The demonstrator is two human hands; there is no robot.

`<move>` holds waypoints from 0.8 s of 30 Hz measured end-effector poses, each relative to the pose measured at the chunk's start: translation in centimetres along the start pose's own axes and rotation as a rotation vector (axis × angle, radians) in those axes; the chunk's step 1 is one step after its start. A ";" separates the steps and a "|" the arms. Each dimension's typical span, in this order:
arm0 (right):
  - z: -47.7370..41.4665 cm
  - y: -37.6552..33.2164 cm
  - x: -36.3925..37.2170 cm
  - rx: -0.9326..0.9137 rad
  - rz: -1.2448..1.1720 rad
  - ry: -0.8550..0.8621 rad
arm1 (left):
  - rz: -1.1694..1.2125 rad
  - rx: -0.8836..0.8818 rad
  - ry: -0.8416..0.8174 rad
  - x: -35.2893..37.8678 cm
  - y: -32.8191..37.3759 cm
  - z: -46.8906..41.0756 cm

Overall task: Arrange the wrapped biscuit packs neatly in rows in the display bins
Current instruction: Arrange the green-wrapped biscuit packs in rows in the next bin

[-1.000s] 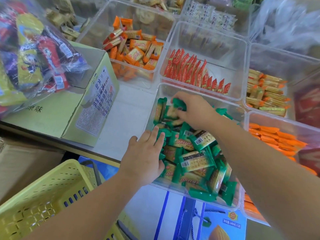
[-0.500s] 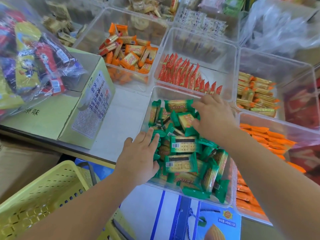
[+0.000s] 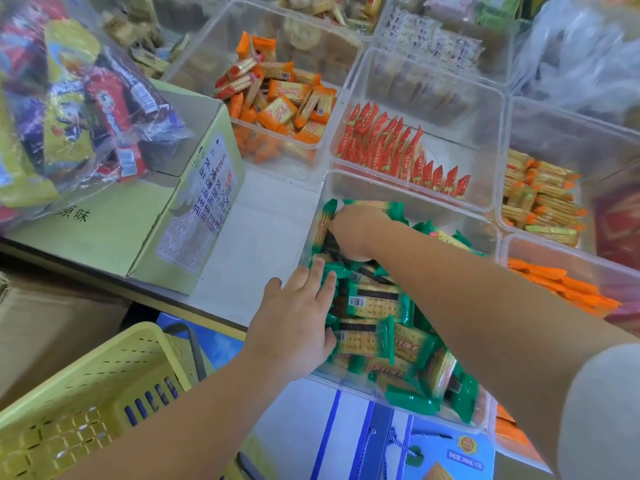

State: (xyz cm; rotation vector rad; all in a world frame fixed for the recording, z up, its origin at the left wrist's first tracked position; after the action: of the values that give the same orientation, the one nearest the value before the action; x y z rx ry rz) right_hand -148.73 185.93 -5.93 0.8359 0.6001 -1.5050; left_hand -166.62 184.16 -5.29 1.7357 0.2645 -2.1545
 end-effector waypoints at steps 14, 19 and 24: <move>-0.4 -0.5 2.7 -0.091 0.212 0.131 | -0.025 -0.008 -0.006 -0.2 0.0 0.2; -0.8 -0.3 2.8 -0.148 0.151 0.075 | -0.026 -0.012 -0.012 -0.3 0.1 0.1; -1.2 -0.5 1.9 -0.112 0.046 0.008 | -0.001 -0.011 -0.013 -0.4 0.1 0.2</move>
State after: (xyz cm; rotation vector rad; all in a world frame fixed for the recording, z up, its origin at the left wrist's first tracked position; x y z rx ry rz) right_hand -149.00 185.75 -8.24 0.7645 0.6604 -1.4140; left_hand -166.65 184.06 -4.86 1.7149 0.2732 -2.1601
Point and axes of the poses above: each hand's wrist, its own z-axis away from the middle knuckle, its own x-axis out of the palm, y = z × x, the point moved 5 cm from there along -z, towards the middle knuckle, and after that the axes turned 8 degrees about -x, right-handed, at the moved point
